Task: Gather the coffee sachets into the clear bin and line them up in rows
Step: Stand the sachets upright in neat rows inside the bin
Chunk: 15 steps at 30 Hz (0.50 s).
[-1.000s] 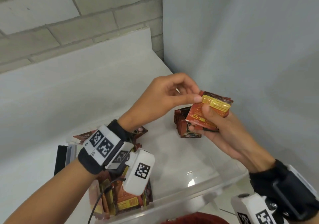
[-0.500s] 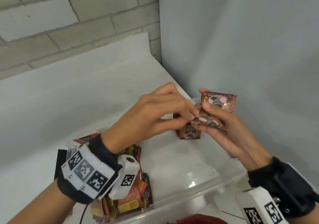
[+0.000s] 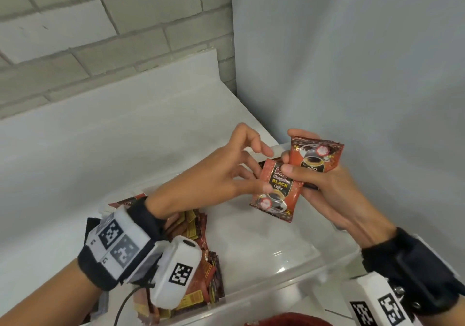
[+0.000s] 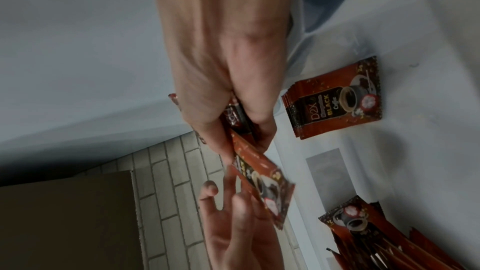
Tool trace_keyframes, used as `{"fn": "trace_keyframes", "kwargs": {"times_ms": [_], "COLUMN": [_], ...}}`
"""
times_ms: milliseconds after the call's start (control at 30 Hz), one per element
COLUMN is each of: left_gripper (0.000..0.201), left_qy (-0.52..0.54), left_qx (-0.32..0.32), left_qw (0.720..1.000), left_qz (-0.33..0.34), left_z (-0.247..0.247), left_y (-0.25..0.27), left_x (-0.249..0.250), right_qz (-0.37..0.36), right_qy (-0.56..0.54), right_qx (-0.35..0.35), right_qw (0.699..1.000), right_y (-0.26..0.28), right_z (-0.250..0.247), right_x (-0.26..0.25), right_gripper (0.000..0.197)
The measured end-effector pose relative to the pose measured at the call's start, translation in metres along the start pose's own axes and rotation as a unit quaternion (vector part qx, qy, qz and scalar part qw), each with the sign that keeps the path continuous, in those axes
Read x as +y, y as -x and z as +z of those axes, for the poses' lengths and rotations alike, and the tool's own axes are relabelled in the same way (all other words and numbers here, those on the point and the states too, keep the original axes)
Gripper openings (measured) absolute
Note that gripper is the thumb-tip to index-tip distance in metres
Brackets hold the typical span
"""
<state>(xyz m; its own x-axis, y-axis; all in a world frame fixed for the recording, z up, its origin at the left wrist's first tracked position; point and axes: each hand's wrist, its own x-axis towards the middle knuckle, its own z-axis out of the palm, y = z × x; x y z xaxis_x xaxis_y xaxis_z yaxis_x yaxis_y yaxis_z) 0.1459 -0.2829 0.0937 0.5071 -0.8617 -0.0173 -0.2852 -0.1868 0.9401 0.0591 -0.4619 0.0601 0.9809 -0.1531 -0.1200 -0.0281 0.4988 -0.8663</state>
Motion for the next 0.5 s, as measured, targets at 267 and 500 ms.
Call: {"fn": "trace_keyframes", "kwargs": {"times_ms": [267,500], "left_gripper": [0.022,0.04], "left_qy": [-0.246,-0.369], "left_qx": [-0.101,-0.161], "left_qw": [0.963,0.911], "left_qz": [0.044,0.092], "left_z": [0.003,0.017], "left_y": [-0.014,-0.033], "left_x": [-0.021,-0.044], "right_qz": [-0.118,-0.139], "right_qy": [-0.049,-0.059], "right_qx": [0.079,0.097], "right_qw": [0.989,0.984], "right_y": [-0.001,-0.002], "right_z": [-0.005,-0.006], "right_x": [-0.001,0.0], "right_gripper": [0.053,0.042]}}
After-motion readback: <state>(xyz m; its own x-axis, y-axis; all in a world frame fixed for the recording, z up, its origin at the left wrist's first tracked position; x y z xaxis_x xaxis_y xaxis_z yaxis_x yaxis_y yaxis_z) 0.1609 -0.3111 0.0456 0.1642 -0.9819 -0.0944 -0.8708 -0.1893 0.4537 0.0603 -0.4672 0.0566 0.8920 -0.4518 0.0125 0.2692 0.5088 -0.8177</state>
